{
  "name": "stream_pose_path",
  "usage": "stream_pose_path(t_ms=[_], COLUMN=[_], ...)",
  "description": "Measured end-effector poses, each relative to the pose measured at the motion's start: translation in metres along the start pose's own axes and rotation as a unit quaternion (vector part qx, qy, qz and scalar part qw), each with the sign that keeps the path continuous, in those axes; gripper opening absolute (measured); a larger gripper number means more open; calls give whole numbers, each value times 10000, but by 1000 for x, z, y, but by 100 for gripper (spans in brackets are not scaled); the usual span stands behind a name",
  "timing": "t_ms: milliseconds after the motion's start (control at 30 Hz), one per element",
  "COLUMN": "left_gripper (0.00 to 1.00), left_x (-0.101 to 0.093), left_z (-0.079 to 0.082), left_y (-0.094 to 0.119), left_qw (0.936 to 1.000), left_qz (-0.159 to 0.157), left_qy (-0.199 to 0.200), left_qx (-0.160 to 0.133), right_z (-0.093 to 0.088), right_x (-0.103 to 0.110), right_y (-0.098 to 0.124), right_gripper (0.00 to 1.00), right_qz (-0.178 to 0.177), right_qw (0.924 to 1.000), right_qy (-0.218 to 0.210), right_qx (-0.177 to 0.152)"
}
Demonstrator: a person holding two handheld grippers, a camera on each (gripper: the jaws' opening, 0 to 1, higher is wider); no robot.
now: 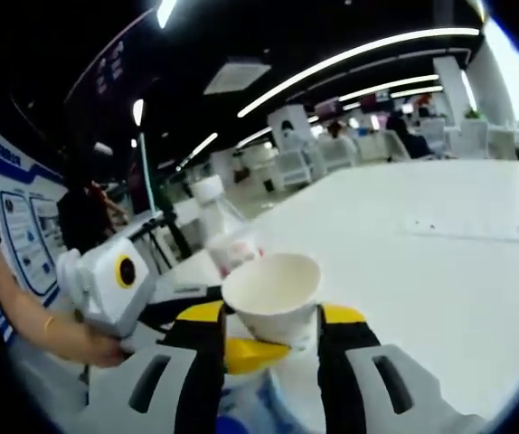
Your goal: Arrange the tabletop items into an orderly group along one side of the table until the central work area is clear of visible clutter.
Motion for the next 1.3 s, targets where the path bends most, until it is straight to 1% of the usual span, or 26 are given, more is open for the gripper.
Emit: stream_pose_path(t_ms=[67,167,200,267,367,433,500,633,767,800,833,867,933,967,1000,1100,1200,1233,1300], left_gripper=[35,35,36,36,36,36,36,36,36,36,36,35,35,35,35,33,32,31,31], left_x=[0,0,0,1,2,2,0,0,0,0,0,0,0,0,0,0,0,0,1], left_z=[-3,-7,-8,-8,-9,-9,-9,-9,-8,-9,-10,-11,-11,-11,-11,-13,-13,-13,-14], left_y=[-1,-2,-3,-4,-7,-10,-11,-13,-14,-14,-14,-14,-12,-11,-10,-7,-3,-3,-2], left_qw=[9999,9998,9997,9996,9992,9989,9984,9980,9977,9976,9968,9966,9963,9959,9955,9947,9949,9944,9925], left_qz=[92,165,190,246,337,381,427,500,530,535,563,564,599,628,664,660,670,694,729], left_qy=[-74,22,-12,54,44,44,2,-3,28,29,29,27,129,325,398,362,312,361,482], left_qx=[50,95,117,128,191,274,361,375,410,444,568,608,604,556,547,694,685,710,853], right_z=[-2,-5,-5,-6,-8,-11,-10,-10,-9,-9,-10,-10,-9,-9,-9,-9,-9,-9,-10], right_x=[-2,-4,-5,-5,-6,-7,-9,-12,-13,-13,-14,-14,-14,-14,-14,-15,-15,-15,-15], right_y=[-1,-2,-3,-4,-5,-6,-6,-7,-6,-6,-5,-5,-4,-4,-4,-4,-4,-4,-4], right_gripper=[36,35,35,35,34,33,33,33,33,33,33,32,33,33,33,33,33,33,33], right_qz=[0,-25,-32,-35,-35,-17,-47,-84,-91,-102,-100,-105,-88,-86,-94,-101,-116,-115,-125], right_qw=[10000,10000,10000,10000,10000,9999,9999,9999,9999,9999,9999,9999,9999,9999,9999,9999,9998,9998,9998], right_qy=[-21,-16,-29,-52,-39,120,78,-6,20,33,62,64,37,38,46,42,34,33,19], right_qx=[15,48,47,43,60,120,88,65,68,84,105,118,115,115,120,130,128,135,151])
Point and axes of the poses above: the point that each gripper's makers call its tool centre point, and the gripper's own axes: y roughly backward along the fingers, x roughly to its left, z roughly out of its top, the point moved 10 cm from there along y, roughly backward along the fingers, and after that the axes turned 15 degrees about -x, right-handed, at the moved point
